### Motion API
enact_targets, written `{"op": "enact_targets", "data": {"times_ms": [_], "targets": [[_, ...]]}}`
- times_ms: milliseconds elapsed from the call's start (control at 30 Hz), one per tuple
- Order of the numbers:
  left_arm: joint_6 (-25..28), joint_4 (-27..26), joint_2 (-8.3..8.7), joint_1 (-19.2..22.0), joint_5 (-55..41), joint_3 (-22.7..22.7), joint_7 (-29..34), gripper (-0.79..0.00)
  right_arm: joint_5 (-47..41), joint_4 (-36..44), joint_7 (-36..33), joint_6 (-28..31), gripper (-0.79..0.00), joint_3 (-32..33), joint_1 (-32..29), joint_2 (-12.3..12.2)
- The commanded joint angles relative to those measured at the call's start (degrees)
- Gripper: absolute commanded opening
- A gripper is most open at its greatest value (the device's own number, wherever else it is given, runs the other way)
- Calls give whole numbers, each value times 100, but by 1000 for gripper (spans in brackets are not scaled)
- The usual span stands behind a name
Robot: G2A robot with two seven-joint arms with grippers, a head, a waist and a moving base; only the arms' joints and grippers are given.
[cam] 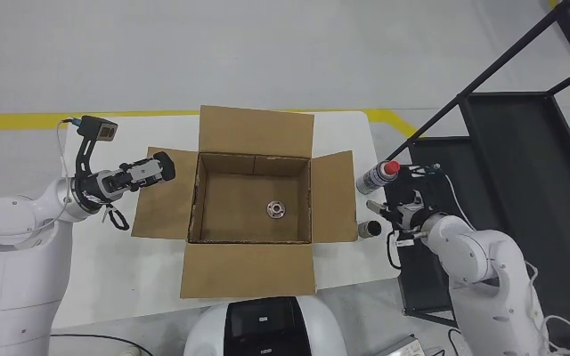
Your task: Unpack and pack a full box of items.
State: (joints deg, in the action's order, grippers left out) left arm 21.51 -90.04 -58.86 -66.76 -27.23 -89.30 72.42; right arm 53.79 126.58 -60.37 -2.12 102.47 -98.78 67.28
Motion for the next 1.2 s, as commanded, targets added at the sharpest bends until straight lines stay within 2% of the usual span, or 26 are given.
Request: {"op": "enact_targets", "data": {"times_ms": [0, 100, 233, 433, 733, 833, 1000, 1167], "targets": [[0, 0, 0, 0, 0, 0, 0, 0, 98, 150, -9, 9, 0, -15, 145, -14], [0, 0, 0, 0, 0, 0, 0, 0, 364, 438, -27, 36, 0, -144, 394, -36], [0, 0, 0, 0, 0, 0, 0, 0, 214, 694, -195, 208, 0, -621, 788, -48], [0, 0, 0, 0, 0, 0, 0, 0, 65, 464, -628, 397, 0, -1915, 1665, -28], [0, 0, 0, 0, 0, 0, 0, 0, 192, -872, -796, -42, 0, -3911, 3019, 181], [0, 0, 0, 0, 0, 0, 0, 0, 88, -1493, -649, -267, 0, -4265, 3391, 273], [0, 0, 0, 0, 0, 0, 0, 0, -569, -2546, -362, -682, 0, -4613, 3933, 448], [0, 0, 0, 0, 0, 0, 0, 0, -339, -3216, -124, -952, 0, -5048, 4265, 572]]}}
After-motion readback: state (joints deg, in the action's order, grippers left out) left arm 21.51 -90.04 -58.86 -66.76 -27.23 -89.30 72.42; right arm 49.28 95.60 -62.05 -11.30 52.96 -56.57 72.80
